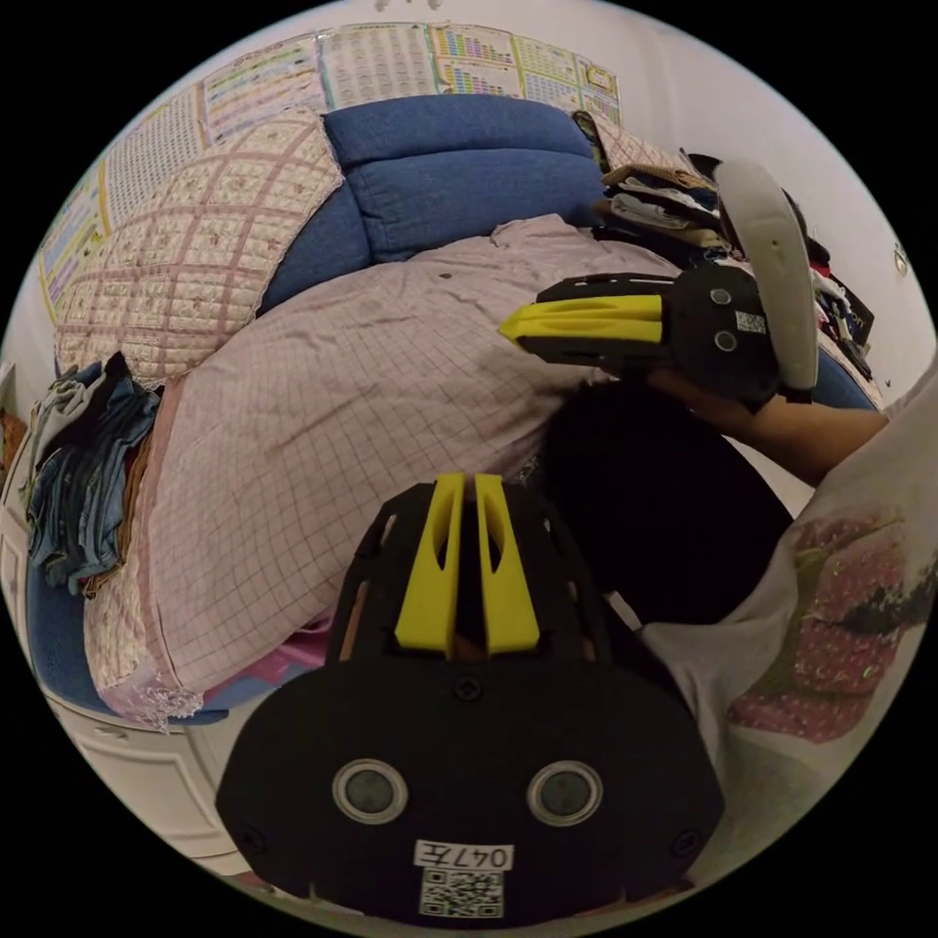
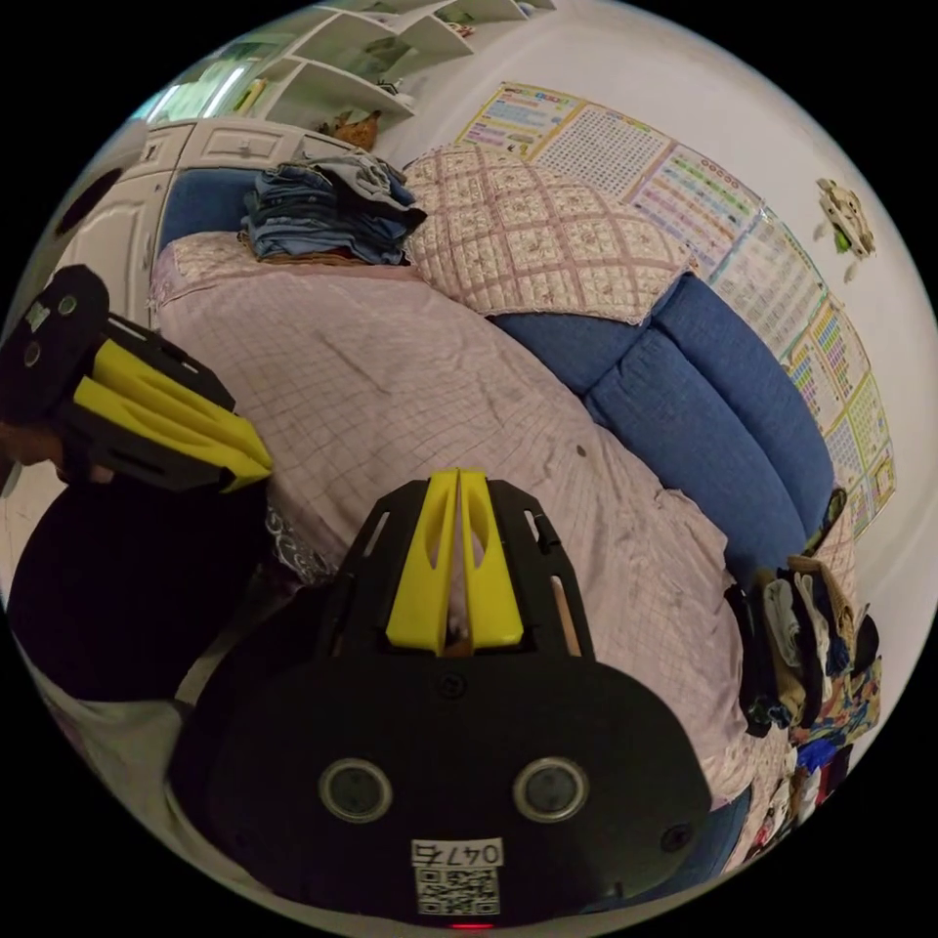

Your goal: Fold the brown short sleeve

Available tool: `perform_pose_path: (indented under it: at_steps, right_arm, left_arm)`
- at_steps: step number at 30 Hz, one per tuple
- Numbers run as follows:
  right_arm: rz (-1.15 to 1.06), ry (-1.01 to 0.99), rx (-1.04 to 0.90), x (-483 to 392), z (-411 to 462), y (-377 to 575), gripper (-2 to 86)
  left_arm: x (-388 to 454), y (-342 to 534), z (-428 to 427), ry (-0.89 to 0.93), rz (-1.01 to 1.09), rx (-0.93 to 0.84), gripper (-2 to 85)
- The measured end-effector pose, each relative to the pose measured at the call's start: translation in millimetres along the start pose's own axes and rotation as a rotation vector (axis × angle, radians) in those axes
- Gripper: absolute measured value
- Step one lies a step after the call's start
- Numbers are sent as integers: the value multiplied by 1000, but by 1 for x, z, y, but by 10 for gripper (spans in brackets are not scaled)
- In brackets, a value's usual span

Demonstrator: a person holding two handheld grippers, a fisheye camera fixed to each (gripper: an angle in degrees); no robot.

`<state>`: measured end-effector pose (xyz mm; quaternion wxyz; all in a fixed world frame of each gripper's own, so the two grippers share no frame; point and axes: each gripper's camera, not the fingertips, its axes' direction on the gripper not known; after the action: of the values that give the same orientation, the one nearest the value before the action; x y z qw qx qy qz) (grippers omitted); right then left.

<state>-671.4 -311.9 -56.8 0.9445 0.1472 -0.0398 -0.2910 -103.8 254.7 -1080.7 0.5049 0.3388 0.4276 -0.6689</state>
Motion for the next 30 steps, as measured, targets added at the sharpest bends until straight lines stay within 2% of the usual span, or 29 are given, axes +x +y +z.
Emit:
perform_pose_path:
  at_steps: [10,18,20,21,24,26,30]
  right_arm:
    - [21,32,-46,-47,-8,-52,-5]
    - [29,24,-28,-73,-23,-79,-5]
    - [23,26,-33,-81,-26,-86,-5]
    - [21,28,-32,-83,-28,-88,-5]
    - [4,36,-26,-94,-34,-95,-5]
    - [-5,41,-25,-101,-38,-100,-5]
    - [5,38,-29,-107,-43,-106,-5]
  left_arm:
    - [64,-130,-53,51,-27,-1,-6]
    - [130,-250,-95,-3,8,-4,-8]
    - [140,-292,-111,49,2,-13,-8]
    - [138,-302,-117,66,-19,-4,-7]
    - [109,-353,-173,96,-146,172,2]
    - [64,-397,-229,-14,-246,293,35]
    - [-27,-472,-299,-248,-436,349,58]
